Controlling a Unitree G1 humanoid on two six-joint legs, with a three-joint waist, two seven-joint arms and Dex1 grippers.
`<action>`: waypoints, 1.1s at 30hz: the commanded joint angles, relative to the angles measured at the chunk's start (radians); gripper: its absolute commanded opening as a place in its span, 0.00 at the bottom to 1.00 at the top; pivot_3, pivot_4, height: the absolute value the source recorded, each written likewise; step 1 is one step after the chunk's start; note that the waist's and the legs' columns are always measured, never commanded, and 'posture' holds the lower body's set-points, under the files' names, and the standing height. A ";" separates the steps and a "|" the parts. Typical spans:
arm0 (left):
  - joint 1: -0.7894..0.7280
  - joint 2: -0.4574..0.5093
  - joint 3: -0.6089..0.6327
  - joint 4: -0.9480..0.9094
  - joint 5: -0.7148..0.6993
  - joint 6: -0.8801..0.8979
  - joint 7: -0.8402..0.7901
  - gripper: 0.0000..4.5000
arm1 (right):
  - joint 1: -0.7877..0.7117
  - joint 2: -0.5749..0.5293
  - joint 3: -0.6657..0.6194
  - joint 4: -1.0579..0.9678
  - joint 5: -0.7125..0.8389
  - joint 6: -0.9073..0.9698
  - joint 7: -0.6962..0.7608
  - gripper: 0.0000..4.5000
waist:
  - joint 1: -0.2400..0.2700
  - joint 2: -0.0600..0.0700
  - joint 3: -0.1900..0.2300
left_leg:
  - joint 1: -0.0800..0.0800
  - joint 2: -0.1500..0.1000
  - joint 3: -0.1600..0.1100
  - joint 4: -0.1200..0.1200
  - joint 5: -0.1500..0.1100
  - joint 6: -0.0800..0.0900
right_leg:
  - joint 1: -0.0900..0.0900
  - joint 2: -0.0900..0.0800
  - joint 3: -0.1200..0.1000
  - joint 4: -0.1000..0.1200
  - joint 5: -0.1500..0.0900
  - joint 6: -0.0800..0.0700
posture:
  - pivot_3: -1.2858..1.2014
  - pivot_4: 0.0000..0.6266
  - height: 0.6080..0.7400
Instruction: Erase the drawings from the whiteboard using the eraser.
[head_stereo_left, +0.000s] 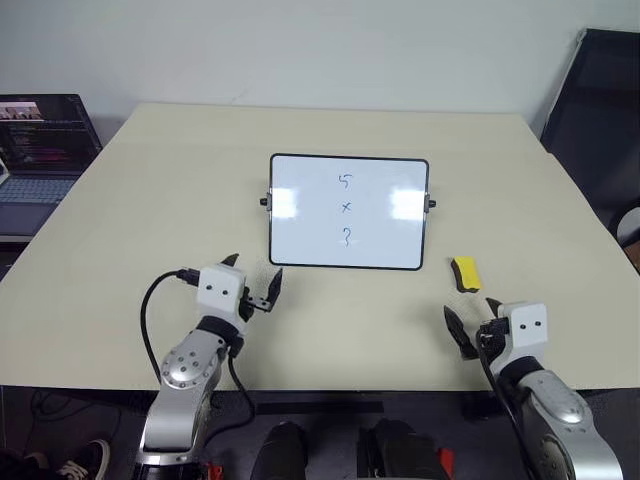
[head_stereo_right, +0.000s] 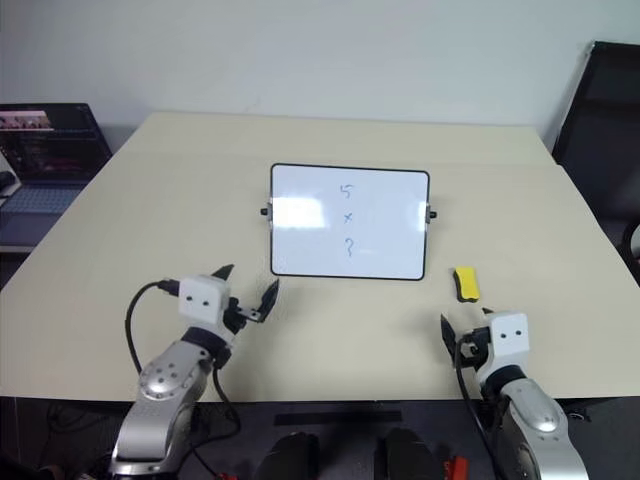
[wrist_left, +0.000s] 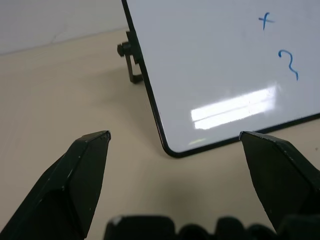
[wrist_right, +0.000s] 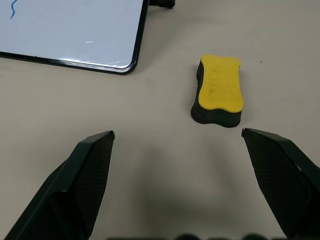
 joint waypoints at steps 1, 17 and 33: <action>-0.013 0.001 -0.002 -0.046 0.008 -0.009 0.006 1.00 | -0.007 -0.013 -0.008 -0.001 0.004 0.008 0.006 0.99 | 0.000 0.000 0.000 | 0.000 0.000 0.000 0.000 0.000 0.000 | 0.000 0.000 0.000 0.000 -0.001 -0.002 | 0.52 0.24 1.00; -0.163 0.135 0.004 0.050 -0.089 -0.023 -0.230 1.00 | -0.096 -0.039 0.011 -0.145 0.040 0.162 -0.003 0.99 | 0.000 0.001 0.000 | 0.000 -0.001 0.000 -0.001 0.000 0.000 | 0.000 0.000 -0.001 0.000 -0.002 -0.001 | 0.52 0.24 1.00; -0.618 0.265 -0.233 0.308 -0.288 -0.017 -0.972 1.00 | -0.426 0.027 -0.075 -0.125 0.086 0.590 -0.190 0.99 | -0.005 0.001 0.001 | -0.003 -0.003 -0.001 -0.001 0.000 0.000 | -0.002 0.003 -0.004 0.000 -0.002 0.002 | 0.52 0.24 1.00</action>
